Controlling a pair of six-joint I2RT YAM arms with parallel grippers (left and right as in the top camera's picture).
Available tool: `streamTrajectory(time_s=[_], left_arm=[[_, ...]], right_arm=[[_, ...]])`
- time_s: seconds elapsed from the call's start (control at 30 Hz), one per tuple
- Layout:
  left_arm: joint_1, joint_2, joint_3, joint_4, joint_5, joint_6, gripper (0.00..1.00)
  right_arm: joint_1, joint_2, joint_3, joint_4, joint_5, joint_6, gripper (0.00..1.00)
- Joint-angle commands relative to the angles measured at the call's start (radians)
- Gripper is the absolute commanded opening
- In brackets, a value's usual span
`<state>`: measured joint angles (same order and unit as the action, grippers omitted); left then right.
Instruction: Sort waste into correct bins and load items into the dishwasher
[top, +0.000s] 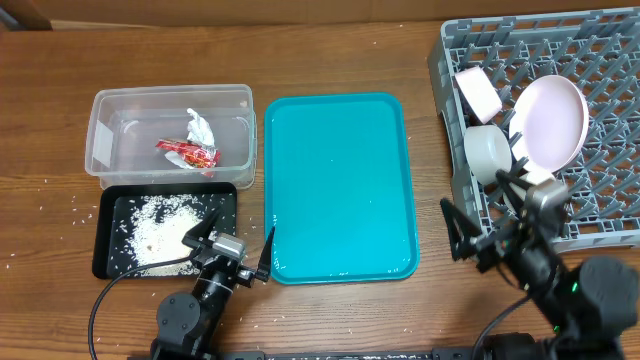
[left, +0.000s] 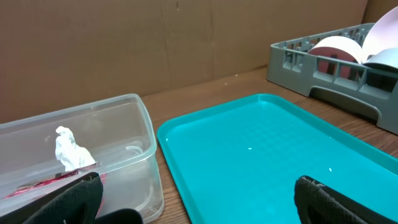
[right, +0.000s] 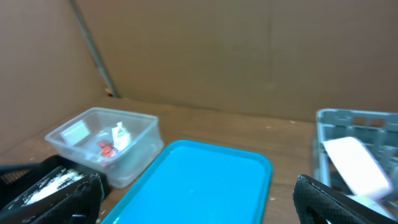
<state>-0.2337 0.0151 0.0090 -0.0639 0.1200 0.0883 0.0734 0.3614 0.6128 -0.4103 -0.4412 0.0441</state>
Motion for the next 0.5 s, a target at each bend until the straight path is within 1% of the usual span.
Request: streamTrajectory(time_s=[0.0,0.07,0.1,0.2,0.33,0.47], left_arm=[[0.006,-0.010,-0.004,-0.002,0.001,0.002,1.00],[0.006,-0.010,-0.004,-0.002,0.001,0.002,1.00],[0.006,-0.010,-0.004,-0.002,0.001,0.002,1.00],[0.006,-0.010,-0.004,-0.002,0.001,0.002,1.00],[0.006,-0.010,-0.005,-0.002,0.001,0.002,1.00],[0.006,-0.010,-0.004,-0.002,0.001,0.002,1.00]], right_arm=[[0.064,-0.157,-0.124,0.013,-0.007,0.019,1.00],[0.087,-0.219,-0.182,0.015,-0.005,0.019,1.00],[0.090,-0.262,-0.238,0.033,-0.005,0.019,1.00],[0.082,-0.308,-0.350,0.119,-0.005,0.019,1.00],[0.082,-0.361,-0.466,0.203,-0.005,0.019,1.00],[0.082,-0.359,-0.547,0.294,-0.005,0.019,1.00]])
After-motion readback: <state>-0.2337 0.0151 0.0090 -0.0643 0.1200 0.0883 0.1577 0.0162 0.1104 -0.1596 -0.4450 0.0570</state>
